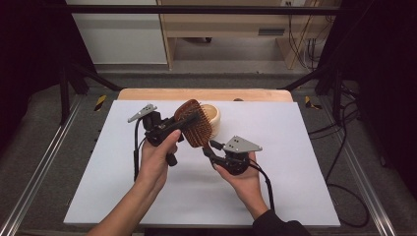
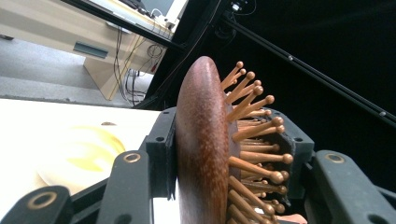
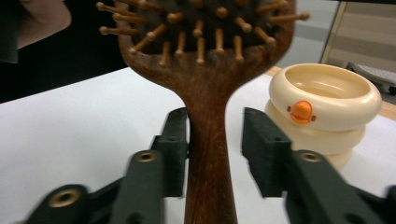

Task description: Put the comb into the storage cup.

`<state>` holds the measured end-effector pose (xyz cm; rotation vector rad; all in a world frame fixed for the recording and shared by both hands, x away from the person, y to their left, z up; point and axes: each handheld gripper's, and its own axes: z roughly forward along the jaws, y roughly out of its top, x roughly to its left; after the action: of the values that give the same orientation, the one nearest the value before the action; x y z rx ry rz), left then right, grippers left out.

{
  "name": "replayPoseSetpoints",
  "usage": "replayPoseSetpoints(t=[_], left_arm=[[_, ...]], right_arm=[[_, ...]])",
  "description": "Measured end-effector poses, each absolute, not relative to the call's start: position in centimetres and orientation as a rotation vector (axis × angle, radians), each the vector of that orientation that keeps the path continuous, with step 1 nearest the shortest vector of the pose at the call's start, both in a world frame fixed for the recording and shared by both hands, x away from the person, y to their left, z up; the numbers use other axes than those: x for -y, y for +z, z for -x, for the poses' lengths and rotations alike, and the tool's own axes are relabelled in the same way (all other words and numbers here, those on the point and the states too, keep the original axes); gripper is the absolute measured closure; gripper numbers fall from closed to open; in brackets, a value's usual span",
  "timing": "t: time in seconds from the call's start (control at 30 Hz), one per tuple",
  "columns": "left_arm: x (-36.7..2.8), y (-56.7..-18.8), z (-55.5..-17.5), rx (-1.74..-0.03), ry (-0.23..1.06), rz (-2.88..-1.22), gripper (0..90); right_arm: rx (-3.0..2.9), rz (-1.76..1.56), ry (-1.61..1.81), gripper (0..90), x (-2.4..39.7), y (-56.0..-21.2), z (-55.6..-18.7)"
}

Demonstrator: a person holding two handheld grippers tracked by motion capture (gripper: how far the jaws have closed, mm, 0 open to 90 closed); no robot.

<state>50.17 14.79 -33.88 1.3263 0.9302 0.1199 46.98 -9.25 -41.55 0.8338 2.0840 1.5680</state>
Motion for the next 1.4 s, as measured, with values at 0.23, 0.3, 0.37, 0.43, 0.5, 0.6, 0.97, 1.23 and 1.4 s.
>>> replayPoseSetpoints(t=[0.23, 0.3, 0.37, 0.43, 0.5, 0.6, 0.97, 1.23, 1.4], left_arm=[[-15.2, -33.9, -50.2, -0.936, 0.142, -1.318, 50.9], [-15.3, -33.9, -50.2, -0.933, 0.153, -1.320, 50.9], [-15.4, -33.8, -50.1, -0.930, 0.164, -1.321, 50.9], [-15.5, -33.8, -50.1, -0.926, 0.177, -1.324, 50.8], [-15.6, -33.8, -50.0, -0.923, 0.184, -1.323, 50.8], [-15.8, -33.6, -49.8, -0.921, 0.200, -1.320, 50.9], [-15.8, -32.1, -49.2, -0.899, 0.232, -1.299, 50.8], [-15.4, -30.0, -49.1, -0.893, 0.283, -1.298, 50.8], [-15.0, -28.4, -49.5, -0.885, 0.285, -1.283, 50.7]], right_arm=[[-2.091, -0.865, 1.531, 40.9, 9.4, -41.6, -47.1], [-2.088, -0.870, 1.516, 35.1, 9.5, -41.6, -47.0], [-2.083, -0.877, 1.507, 27.9, 9.6, -41.6, -47.0], [-2.079, -0.896, 1.478, 21.7, 9.9, -41.6, -46.8], [-2.083, -0.918, 1.461, 16.7, 10.3, -41.5, -46.7], [-2.049, -0.921, 1.453, 10.9, 11.3, -41.5, -46.5], [-1.973, -0.975, 1.422, 10.3, 16.9, -41.6, -45.2], [-1.920, -1.083, 1.405, 8.9, 20.7, -43.2, -44.9], [-1.910, -1.094, 1.439, 7.8, 21.2, -43.3, -44.8]])
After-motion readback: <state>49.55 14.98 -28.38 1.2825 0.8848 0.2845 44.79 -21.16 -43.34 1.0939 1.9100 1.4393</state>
